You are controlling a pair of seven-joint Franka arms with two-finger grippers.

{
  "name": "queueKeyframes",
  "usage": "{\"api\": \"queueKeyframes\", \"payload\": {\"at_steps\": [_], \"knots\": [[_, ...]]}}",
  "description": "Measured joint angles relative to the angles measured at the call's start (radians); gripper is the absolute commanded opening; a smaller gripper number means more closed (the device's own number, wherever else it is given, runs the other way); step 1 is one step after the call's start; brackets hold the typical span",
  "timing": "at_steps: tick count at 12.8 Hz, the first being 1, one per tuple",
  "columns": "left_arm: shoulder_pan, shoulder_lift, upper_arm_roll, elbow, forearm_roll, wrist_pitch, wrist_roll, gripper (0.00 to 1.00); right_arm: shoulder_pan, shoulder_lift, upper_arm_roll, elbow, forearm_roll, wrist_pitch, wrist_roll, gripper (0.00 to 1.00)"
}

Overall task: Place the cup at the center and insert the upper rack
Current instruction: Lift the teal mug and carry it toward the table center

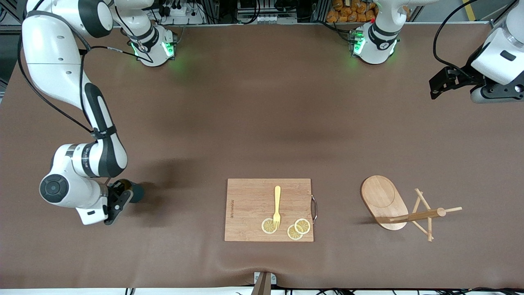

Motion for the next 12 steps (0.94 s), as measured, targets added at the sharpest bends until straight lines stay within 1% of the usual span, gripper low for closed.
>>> {"api": "queueKeyframes", "payload": {"at_steps": [3, 4, 8, 9, 12], "knots": [[0.000, 0.000, 0.000, 0.000, 0.000, 0.000, 0.000, 1.00, 0.003, -0.019, 0.078, 0.022, 0.000, -0.012, -0.037, 0.00], [0.001, 0.000, 0.000, 0.000, 0.000, 0.000, 0.000, 1.00, 0.005, -0.030, 0.115, 0.027, 0.000, -0.017, -0.047, 0.00], [0.002, 0.001, 0.001, -0.001, 0.000, 0.000, 0.000, 1.00, 0.030, -0.046, 0.306, 0.064, 0.000, -0.004, -0.046, 0.00], [0.002, 0.002, 0.001, -0.002, 0.000, 0.000, 0.000, 1.00, 0.062, -0.046, 0.327, 0.065, 0.000, 0.025, -0.026, 0.00], [0.004, 0.005, 0.002, -0.003, 0.000, -0.005, 0.000, 1.00, 0.204, -0.045, 0.339, 0.065, 0.000, 0.058, 0.104, 0.00]]}}
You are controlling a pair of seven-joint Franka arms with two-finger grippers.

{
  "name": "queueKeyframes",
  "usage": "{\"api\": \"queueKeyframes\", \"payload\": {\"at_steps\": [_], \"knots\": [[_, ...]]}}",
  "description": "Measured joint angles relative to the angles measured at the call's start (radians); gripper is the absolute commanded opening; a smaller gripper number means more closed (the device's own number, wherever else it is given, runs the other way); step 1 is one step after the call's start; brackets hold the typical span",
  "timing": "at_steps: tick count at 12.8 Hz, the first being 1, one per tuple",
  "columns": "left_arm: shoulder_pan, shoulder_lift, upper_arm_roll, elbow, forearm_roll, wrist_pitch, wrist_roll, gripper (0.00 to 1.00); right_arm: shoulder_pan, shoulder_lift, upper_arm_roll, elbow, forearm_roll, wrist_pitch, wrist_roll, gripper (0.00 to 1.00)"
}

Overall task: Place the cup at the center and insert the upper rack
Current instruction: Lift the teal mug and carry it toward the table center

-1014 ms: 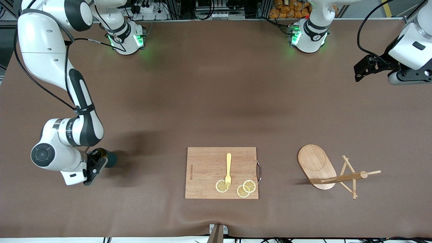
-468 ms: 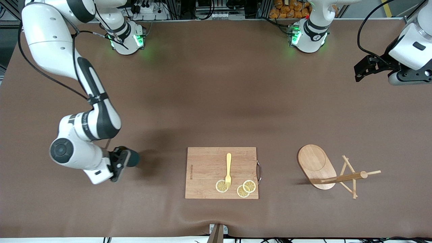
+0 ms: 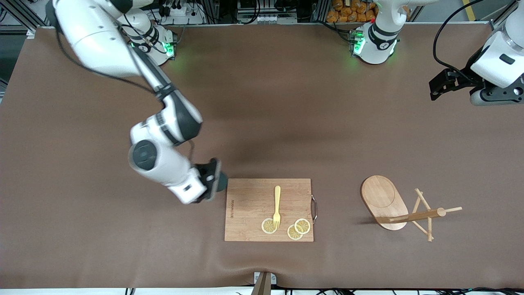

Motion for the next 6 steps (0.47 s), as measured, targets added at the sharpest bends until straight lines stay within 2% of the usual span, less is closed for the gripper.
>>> {"api": "queueKeyframes", "payload": {"at_steps": [6], "knots": [[0.007, -0.004, 0.010, 0.010, 0.000, -0.003, 0.000, 1.00, 0.223, 0.005, 0.001, -0.001, 0.000, 0.030, 0.056, 0.00]]}}
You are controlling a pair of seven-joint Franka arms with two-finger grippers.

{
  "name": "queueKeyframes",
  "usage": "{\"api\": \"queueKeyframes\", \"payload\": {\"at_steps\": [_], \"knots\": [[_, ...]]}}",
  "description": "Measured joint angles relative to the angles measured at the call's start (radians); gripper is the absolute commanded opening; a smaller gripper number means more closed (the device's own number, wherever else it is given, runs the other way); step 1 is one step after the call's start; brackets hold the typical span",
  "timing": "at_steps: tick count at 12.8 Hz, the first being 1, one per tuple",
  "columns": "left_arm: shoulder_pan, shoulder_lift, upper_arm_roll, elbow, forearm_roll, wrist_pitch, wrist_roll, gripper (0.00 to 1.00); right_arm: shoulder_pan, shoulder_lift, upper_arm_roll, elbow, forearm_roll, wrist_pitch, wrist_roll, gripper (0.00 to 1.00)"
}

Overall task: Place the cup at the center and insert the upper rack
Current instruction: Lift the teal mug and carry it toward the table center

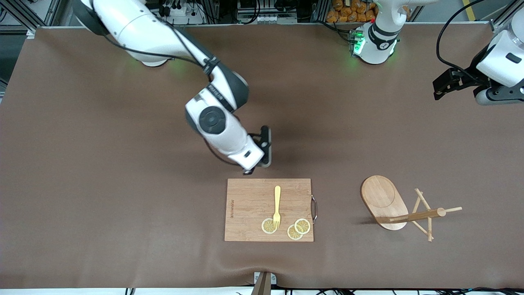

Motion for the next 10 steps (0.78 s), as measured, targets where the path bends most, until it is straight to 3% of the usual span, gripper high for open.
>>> {"api": "queueKeyframes", "payload": {"at_steps": [6, 10], "knots": [[0.023, -0.007, 0.000, 0.018, 0.000, -0.001, 0.000, 1.00, 0.105, 0.011, -0.006, -0.008, -0.002, 0.000, 0.085, 0.00], [0.026, -0.007, 0.003, 0.018, 0.000, -0.003, 0.000, 1.00, 0.137, 0.034, -0.045, -0.008, -0.003, 0.000, 0.214, 0.00]]}}
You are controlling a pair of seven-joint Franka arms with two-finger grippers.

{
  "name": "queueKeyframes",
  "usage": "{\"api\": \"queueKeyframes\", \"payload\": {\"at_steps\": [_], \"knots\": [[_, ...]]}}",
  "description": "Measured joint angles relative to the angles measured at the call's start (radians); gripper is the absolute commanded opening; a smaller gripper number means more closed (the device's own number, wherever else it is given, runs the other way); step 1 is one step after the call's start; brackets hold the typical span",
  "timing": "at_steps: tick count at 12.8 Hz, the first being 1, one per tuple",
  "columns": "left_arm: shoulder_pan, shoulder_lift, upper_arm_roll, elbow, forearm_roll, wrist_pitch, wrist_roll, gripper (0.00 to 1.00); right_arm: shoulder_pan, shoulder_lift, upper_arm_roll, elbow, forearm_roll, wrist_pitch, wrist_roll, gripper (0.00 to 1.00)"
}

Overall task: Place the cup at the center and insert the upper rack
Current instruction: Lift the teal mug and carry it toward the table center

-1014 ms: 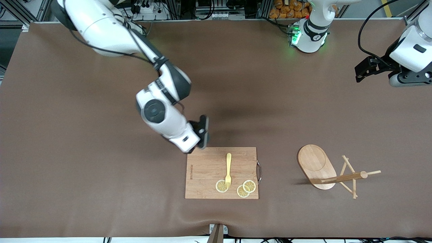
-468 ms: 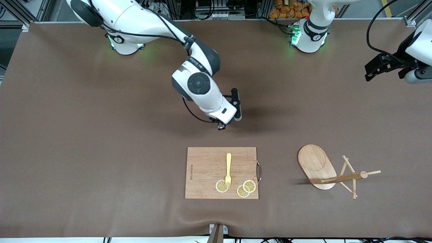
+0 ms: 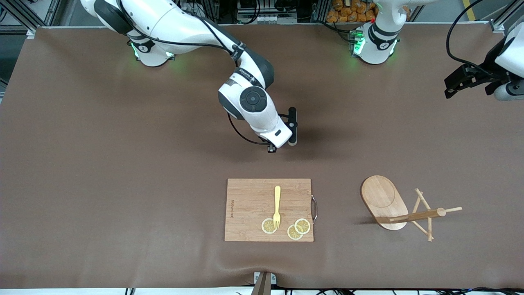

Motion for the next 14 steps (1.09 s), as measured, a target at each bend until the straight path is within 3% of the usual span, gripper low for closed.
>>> {"api": "queueKeyframes", "payload": {"at_steps": [5, 9, 10, 11, 12, 14], "knots": [[0.012, -0.006, 0.002, 0.003, 0.000, -0.001, 0.000, 1.00, 0.076, 0.019, -0.067, 0.000, 0.000, 0.005, 0.063, 0.00], [0.023, -0.006, 0.002, 0.003, 0.000, -0.002, 0.000, 1.00, 0.083, 0.034, -0.084, 0.000, 0.000, 0.022, 0.064, 0.01], [0.023, -0.006, 0.002, 0.003, 0.000, -0.002, 0.000, 1.00, 0.083, 0.038, -0.086, 0.000, 0.000, 0.034, 0.064, 0.18], [0.023, -0.006, 0.002, 0.003, 0.000, -0.003, 0.000, 1.00, 0.083, 0.041, -0.087, 0.000, 0.000, 0.039, 0.064, 0.69], [0.023, -0.006, 0.003, 0.003, 0.000, -0.003, 0.000, 1.00, 0.083, 0.042, -0.087, 0.000, 0.000, 0.041, 0.065, 1.00], [0.023, -0.006, 0.003, 0.003, 0.000, -0.003, 0.000, 1.00, 0.083, 0.042, -0.088, 0.001, 0.000, 0.043, 0.065, 1.00]]}}
